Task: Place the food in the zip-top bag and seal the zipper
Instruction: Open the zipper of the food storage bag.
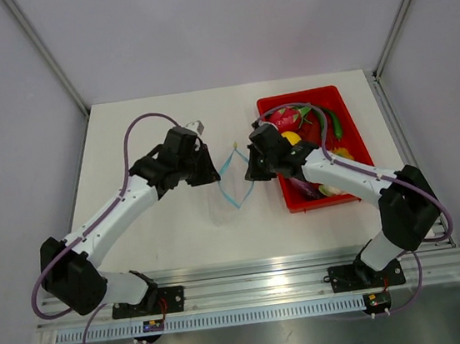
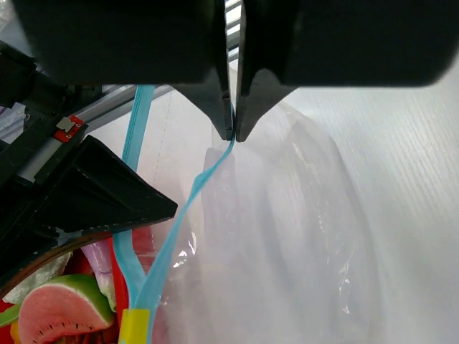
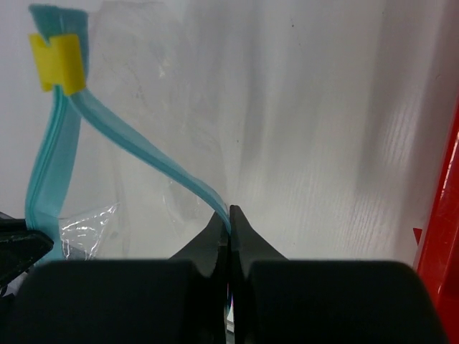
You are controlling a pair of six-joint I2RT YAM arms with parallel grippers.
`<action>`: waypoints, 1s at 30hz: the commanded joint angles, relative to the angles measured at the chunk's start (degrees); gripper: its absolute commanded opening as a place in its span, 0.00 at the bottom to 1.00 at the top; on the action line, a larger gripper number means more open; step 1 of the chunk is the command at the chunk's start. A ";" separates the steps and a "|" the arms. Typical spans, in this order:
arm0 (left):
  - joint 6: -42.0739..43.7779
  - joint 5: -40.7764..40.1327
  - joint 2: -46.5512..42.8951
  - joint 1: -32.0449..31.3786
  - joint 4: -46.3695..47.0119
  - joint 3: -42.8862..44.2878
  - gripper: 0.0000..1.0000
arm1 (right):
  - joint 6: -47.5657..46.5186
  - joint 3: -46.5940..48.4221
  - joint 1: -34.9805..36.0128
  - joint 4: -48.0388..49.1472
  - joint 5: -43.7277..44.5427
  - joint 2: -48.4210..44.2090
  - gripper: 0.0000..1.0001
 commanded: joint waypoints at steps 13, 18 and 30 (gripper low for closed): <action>-1.84 2.57 -2.58 -0.31 4.89 -1.30 0.53 | 2.67 10.27 4.36 -5.03 5.95 3.69 0.00; -2.19 3.36 -2.15 -0.57 5.77 -2.00 0.53 | 2.41 10.80 4.80 -5.03 5.86 4.22 0.00; -0.87 -5.42 3.21 -5.84 0.42 2.47 0.49 | 2.14 11.77 5.68 -6.79 7.71 4.05 0.00</action>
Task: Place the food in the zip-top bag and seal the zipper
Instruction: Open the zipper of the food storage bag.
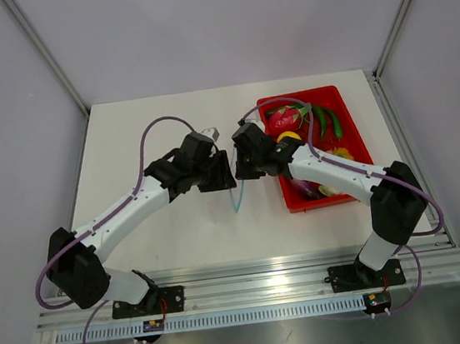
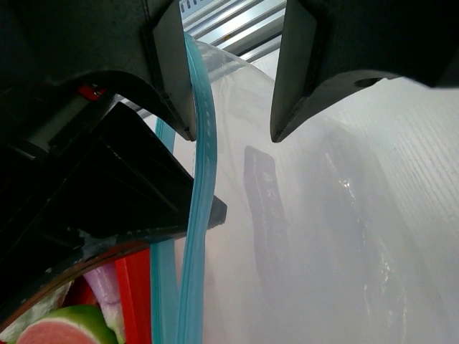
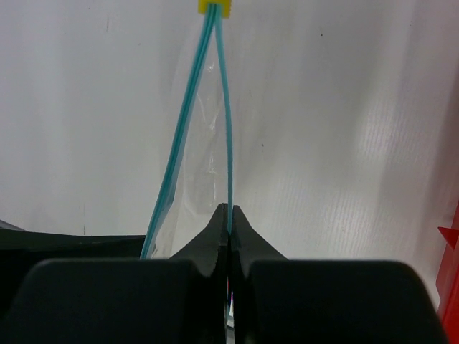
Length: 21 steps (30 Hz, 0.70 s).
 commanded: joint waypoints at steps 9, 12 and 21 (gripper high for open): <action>1.40 -12.52 1.62 -1.36 -6.08 5.74 0.13 | -0.41 0.42 0.76 -0.74 3.14 -1.86 0.00; 4.73 -12.54 0.84 -0.05 -7.58 6.89 0.02 | -1.20 -0.29 0.67 -2.84 6.65 -1.77 0.00; 10.28 -7.00 -3.47 5.14 -6.79 5.31 0.00 | -0.50 -0.82 0.23 -1.10 7.19 -1.60 0.00</action>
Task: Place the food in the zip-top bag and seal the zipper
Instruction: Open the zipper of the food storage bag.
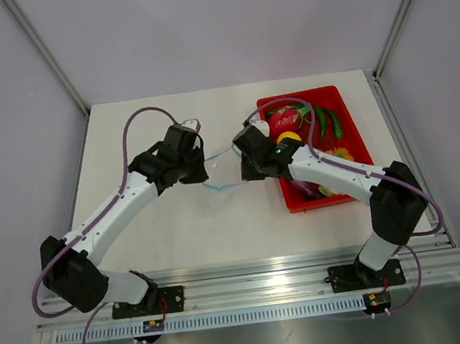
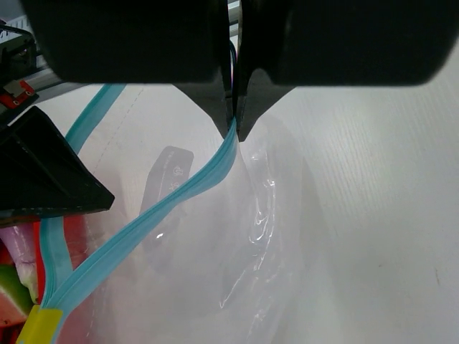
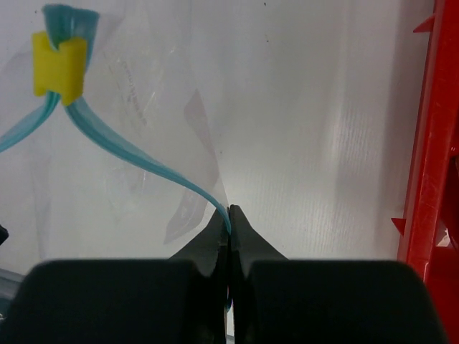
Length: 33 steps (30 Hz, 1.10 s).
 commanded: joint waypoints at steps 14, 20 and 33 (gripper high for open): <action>-0.67 -6.20 0.45 0.99 -1.49 1.46 0.00 | -6.30 -1.80 -0.58 8.12 -1.65 -5.87 0.83; 0.04 -7.08 1.95 0.99 -1.93 2.95 0.00 | -5.61 -5.76 -5.49 9.09 -3.85 -12.11 0.84; 1.52 -14.02 4.67 0.11 -8.16 11.12 0.00 | -8.68 -1.19 -20.60 0.56 -4.47 -9.23 0.88</action>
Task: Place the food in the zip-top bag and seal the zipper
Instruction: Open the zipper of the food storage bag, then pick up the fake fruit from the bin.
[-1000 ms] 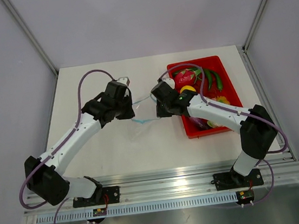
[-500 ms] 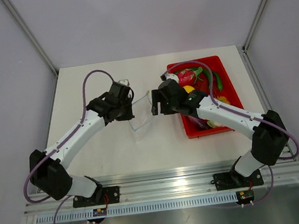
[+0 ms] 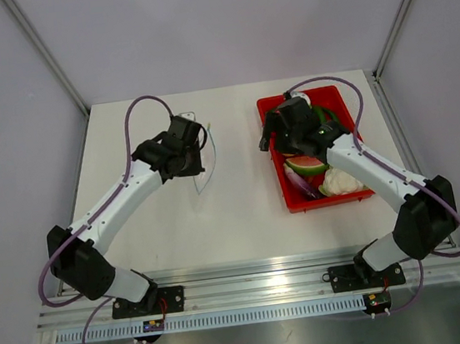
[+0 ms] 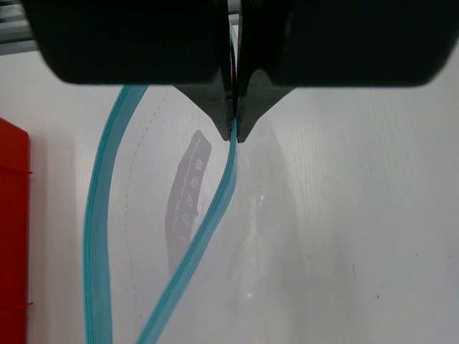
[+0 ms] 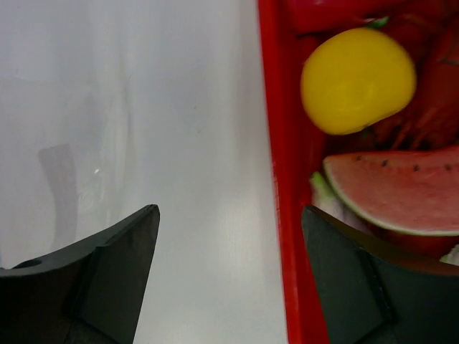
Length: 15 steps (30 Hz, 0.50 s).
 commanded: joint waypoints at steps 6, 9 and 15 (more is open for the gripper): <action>3.66 -7.33 4.67 -2.10 -1.37 5.98 0.00 | -4.96 3.86 -14.03 -1.01 -1.79 8.34 1.00; 4.10 -8.21 6.43 -2.54 -1.10 6.42 0.00 | -6.63 5.53 -15.09 -0.04 -3.19 11.94 0.99; 4.89 -7.25 7.40 -2.98 -0.23 6.25 0.00 | -8.39 8.70 -18.17 1.28 -7.24 18.00 1.00</action>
